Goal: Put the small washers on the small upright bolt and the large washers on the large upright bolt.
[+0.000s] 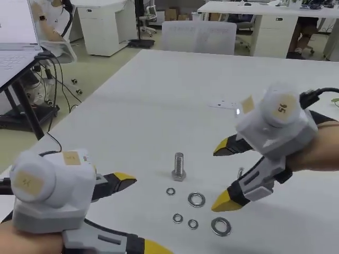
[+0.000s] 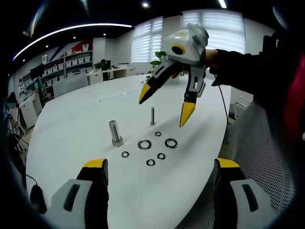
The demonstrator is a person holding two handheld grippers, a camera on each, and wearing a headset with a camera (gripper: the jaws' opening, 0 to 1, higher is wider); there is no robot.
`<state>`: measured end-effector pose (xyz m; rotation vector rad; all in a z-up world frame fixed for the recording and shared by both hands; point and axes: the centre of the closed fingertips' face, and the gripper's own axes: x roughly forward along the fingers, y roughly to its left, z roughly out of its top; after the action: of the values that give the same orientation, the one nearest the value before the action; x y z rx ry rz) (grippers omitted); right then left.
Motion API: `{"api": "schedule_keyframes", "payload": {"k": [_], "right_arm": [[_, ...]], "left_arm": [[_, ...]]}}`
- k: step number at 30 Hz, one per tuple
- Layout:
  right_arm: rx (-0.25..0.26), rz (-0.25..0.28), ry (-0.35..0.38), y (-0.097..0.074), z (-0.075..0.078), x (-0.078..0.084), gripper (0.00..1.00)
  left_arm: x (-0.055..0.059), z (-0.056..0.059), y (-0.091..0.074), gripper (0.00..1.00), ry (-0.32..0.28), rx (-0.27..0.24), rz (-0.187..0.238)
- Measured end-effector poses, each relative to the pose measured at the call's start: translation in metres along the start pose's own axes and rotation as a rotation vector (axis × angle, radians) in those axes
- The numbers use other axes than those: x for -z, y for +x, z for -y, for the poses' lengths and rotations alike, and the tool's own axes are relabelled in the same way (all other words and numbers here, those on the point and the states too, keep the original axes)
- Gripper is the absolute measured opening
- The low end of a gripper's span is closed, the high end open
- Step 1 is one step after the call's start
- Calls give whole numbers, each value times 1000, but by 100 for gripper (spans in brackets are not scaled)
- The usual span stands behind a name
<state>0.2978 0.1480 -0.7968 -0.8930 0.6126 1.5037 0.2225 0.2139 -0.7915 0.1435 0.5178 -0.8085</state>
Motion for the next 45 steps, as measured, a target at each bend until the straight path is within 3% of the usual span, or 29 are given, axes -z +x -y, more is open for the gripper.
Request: {"api": "schedule_keyframes", "payload": {"k": [21,32,45], "right_arm": [[-102,-207,-54,55,14,26,47],[-128,-275,-89,72,11,37,39],[-146,-288,-77,76,12,37,33]], "left_arm": [[1,-3,4,91,-4,3,-3],[2,-2,6,91,-10,-5,-7],[4,-3,8,90,-15,-14,-23]]}}
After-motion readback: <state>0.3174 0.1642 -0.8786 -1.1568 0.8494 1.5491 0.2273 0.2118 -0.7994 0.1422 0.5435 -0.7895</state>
